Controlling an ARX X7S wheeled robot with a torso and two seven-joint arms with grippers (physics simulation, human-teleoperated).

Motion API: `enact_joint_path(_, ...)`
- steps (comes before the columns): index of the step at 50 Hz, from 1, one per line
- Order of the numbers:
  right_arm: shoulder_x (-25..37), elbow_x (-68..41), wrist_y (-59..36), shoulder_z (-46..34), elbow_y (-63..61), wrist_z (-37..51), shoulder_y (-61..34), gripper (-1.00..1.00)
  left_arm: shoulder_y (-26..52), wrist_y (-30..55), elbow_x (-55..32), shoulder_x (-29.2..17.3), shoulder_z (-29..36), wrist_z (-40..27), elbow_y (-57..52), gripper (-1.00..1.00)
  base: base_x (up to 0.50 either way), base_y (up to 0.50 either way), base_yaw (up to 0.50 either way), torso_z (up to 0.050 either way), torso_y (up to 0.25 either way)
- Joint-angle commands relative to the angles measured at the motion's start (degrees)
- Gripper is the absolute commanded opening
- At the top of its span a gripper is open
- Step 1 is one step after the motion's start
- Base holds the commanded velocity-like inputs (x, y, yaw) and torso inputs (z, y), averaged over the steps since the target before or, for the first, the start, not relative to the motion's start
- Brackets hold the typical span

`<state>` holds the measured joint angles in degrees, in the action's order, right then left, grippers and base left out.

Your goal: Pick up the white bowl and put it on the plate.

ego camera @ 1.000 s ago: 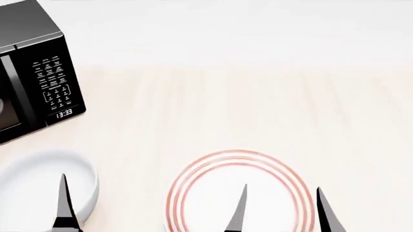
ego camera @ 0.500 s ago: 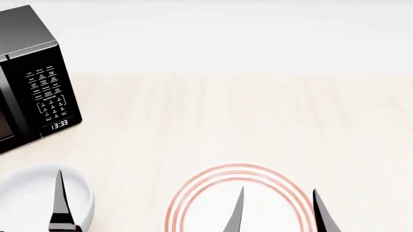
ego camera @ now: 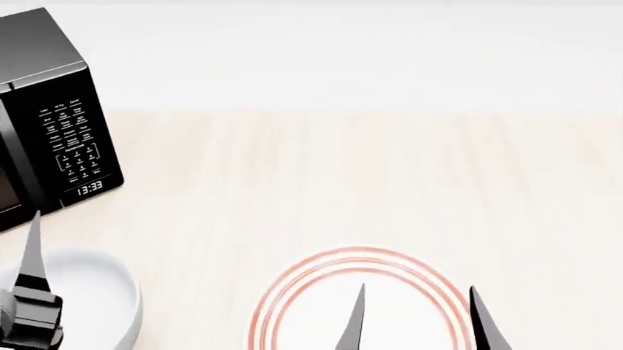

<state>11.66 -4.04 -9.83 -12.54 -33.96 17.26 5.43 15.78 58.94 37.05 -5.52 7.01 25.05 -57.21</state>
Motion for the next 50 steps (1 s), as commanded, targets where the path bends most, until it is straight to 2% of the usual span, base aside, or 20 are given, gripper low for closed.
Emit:
enact_joint_path(1, -0.8, 0.9, 1.1, 0.7, 0.9, -1.3, 0.1, 1.00, 17.5, 28.1, 43.3, 3.3, -0.3, 47.5, 2.8, 1.00, 0.00, 0.00, 0.00, 0.000, 0.000)
enact_joint_path(3, -0.7, 0.7, 0.9, 0.6, 0.9, -1.3, 0.1, 1.00, 17.5, 28.5, 44.1, 2.9, -0.7, 48.5, 3.8, 1.00, 0.00, 0.00, 0.00, 0.000, 0.000)
enact_joint_path(5, -0.7, 0.3, 0.7, 0.7, 0.8, -1.3, -0.1, 1.00, 15.2, 25.9, 39.6, 2.3, -1.6, 44.3, 3.8, 1.00, 0.00, 0.00, 0.00, 0.000, 0.000)
enact_joint_path(8, -0.5, 0.3, 0.5, 0.7, 0.4, -1.1, -0.1, 1.00, 14.0, 26.9, 36.3, 2.2, -5.1, 43.2, 6.3, 1.00, 0.00, 0.00, 0.00, 0.000, 0.000)
enact_joint_path(13, -0.4, 0.5, 0.8, 0.5, 0.9, -0.9, -0.2, 1.00, 17.5, 30.7, 42.1, 2.0, -9.7, 52.3, 13.8, 1.00, 0.00, 0.00, 0.00, 0.000, 0.000)
enact_joint_path(18, -0.2, 0.4, 1.0, 0.3, 1.1, -0.7, -0.3, 1.00, 20.4, 30.2, 43.1, 3.0, -16.1, 55.3, 20.1, 1.00, 0.00, 0.00, 0.00, 0.000, 0.000)
enact_joint_path(23, -0.1, 0.3, 1.3, 0.1, 1.5, -0.6, -0.4, 1.00, 21.5, 28.4, 38.8, 3.6, -20.2, 51.5, 22.6, 1.00, 0.00, 0.00, 0.00, 0.000, 0.000)
enact_joint_path(31, 0.2, 0.3, 1.5, -0.4, 1.9, -0.5, -0.5, 1.00, 21.2, 23.6, 27.7, 4.9, -26.6, 40.5, 27.3, 1.00, 0.00, 0.00, 0.00, 0.000, 0.000)
enact_joint_path(50, 0.9, -0.1, 1.4, -0.8, 1.8, 0.2, -0.5, 1.00, 19.7, 17.9, 8.9, 5.0, -30.7, 22.3, 34.3, 1.00, 0.00, 0.00, 0.00, 0.000, 0.000)
